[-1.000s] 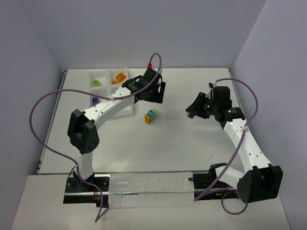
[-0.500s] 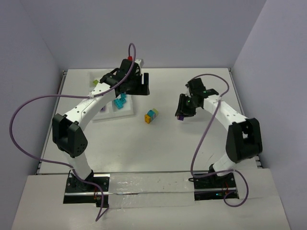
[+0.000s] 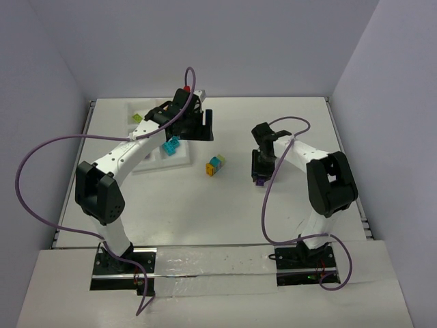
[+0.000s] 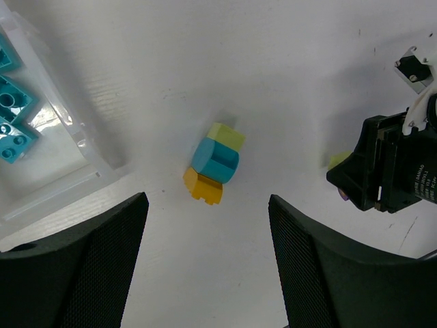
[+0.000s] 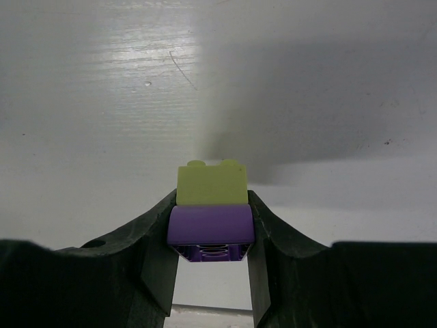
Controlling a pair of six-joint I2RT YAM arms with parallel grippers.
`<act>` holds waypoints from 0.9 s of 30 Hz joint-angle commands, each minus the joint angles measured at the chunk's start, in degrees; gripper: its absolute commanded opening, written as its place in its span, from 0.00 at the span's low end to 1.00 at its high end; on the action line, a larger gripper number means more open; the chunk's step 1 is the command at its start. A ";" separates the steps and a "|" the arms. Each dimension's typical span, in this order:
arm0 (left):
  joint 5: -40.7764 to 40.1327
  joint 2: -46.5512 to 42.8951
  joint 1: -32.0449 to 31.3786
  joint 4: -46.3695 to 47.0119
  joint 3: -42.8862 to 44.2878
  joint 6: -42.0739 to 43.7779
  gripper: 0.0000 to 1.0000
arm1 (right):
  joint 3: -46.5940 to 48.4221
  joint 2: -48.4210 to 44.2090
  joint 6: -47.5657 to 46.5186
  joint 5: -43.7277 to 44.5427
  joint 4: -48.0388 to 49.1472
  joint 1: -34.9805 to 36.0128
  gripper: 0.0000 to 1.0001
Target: Sort the legos into containers by color
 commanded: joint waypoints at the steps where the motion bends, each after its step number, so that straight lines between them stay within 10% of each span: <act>1: 1.35 -1.93 -0.13 0.52 0.85 0.01 0.78 | 0.16 0.69 0.55 0.96 1.85 0.55 0.46; 12: 3.24 -0.16 -0.21 1.11 1.08 -0.20 0.78 | -1.82 -1.95 0.67 2.17 2.46 0.64 0.65; 27: 4.27 0.82 -0.92 0.67 1.28 0.21 0.77 | -0.18 -4.21 1.25 5.29 2.05 1.65 0.40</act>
